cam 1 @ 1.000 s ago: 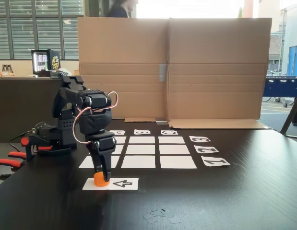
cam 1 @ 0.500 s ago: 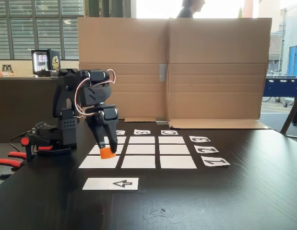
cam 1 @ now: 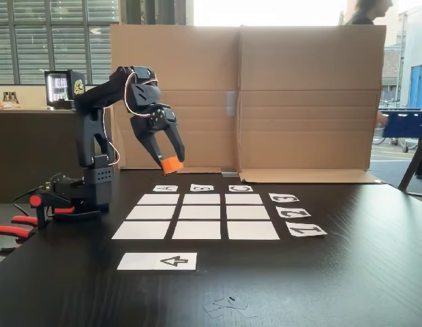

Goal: Pick up the round, orange token and place it in the grid on square B2.

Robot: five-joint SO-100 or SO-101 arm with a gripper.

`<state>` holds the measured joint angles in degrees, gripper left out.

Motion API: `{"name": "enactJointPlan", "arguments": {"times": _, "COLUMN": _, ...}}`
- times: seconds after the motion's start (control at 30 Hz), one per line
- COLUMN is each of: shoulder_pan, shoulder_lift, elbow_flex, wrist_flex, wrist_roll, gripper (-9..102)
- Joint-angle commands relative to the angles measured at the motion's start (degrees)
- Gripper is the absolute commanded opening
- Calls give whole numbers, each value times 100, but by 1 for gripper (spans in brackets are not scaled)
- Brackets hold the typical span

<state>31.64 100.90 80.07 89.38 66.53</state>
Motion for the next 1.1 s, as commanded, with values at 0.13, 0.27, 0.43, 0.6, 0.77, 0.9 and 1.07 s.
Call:
{"name": "enactJointPlan", "arguments": {"times": 0.13, "shoulder_pan": -1318, "shoulder_lift": 835, "elbow_flex": 598, "wrist_flex": 62, "wrist_roll": 62, "gripper": -1}}
{"name": "enactJointPlan", "arguments": {"times": 0.27, "shoulder_pan": -2145, "shoulder_lift": 791, "elbow_flex": 765, "wrist_flex": 62, "wrist_roll": 448, "gripper": -1}}
{"name": "enactJointPlan", "arguments": {"times": 0.43, "shoulder_pan": -2646, "shoulder_lift": 360, "elbow_flex": 668, "wrist_flex": 53, "wrist_roll": 791, "gripper": -1}}
{"name": "enactJointPlan", "arguments": {"times": 0.6, "shoulder_pan": -2953, "shoulder_lift": -141, "elbow_flex": 694, "wrist_flex": 44, "wrist_roll": 949, "gripper": -1}}
{"name": "enactJointPlan", "arguments": {"times": 0.77, "shoulder_pan": -3120, "shoulder_lift": -729, "elbow_flex": 642, "wrist_flex": 18, "wrist_roll": 1116, "gripper": 0}}
{"name": "enactJointPlan", "arguments": {"times": 0.9, "shoulder_pan": -3138, "shoulder_lift": -1134, "elbow_flex": 554, "wrist_flex": -35, "wrist_roll": 1178, "gripper": 0}}
{"name": "enactJointPlan", "arguments": {"times": 1.07, "shoulder_pan": -3173, "shoulder_lift": -1652, "elbow_flex": 352, "wrist_flex": -35, "wrist_roll": 1345, "gripper": 0}}
